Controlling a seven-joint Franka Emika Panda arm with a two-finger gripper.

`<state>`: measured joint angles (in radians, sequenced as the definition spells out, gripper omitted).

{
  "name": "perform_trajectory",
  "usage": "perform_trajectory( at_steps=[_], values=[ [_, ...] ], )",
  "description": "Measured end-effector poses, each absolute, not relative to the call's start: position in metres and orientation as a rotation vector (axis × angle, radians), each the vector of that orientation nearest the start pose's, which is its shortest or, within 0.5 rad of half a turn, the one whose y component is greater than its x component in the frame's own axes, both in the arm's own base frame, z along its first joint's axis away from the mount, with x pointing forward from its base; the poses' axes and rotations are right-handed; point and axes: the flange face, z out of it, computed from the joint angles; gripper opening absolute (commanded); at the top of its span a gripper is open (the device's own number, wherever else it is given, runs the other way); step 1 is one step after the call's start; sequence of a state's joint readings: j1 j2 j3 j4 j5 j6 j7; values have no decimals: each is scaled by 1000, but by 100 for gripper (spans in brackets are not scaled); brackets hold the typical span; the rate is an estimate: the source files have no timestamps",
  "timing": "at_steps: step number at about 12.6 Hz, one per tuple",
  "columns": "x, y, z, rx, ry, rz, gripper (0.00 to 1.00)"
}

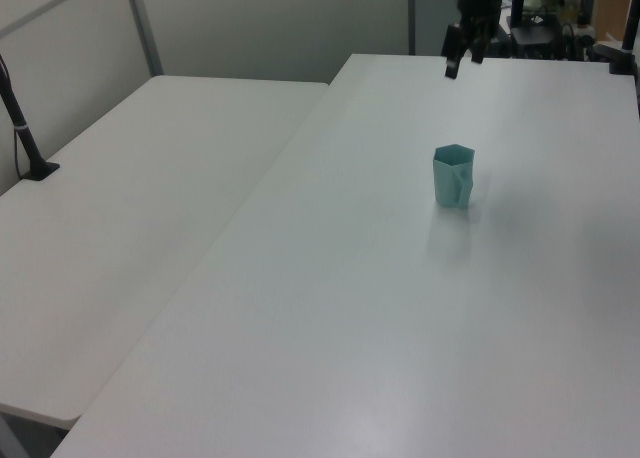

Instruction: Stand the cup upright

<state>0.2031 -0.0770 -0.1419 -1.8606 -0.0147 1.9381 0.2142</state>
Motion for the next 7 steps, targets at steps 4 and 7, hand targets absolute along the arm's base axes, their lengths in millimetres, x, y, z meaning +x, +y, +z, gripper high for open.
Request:
perform_trajectory(
  at_steps=[4, 7],
  values=[
    [531, 20, 603, -3135, -12, -105, 100],
    [523, 11, 620, -3135, -86, -87, 100]
  ],
)
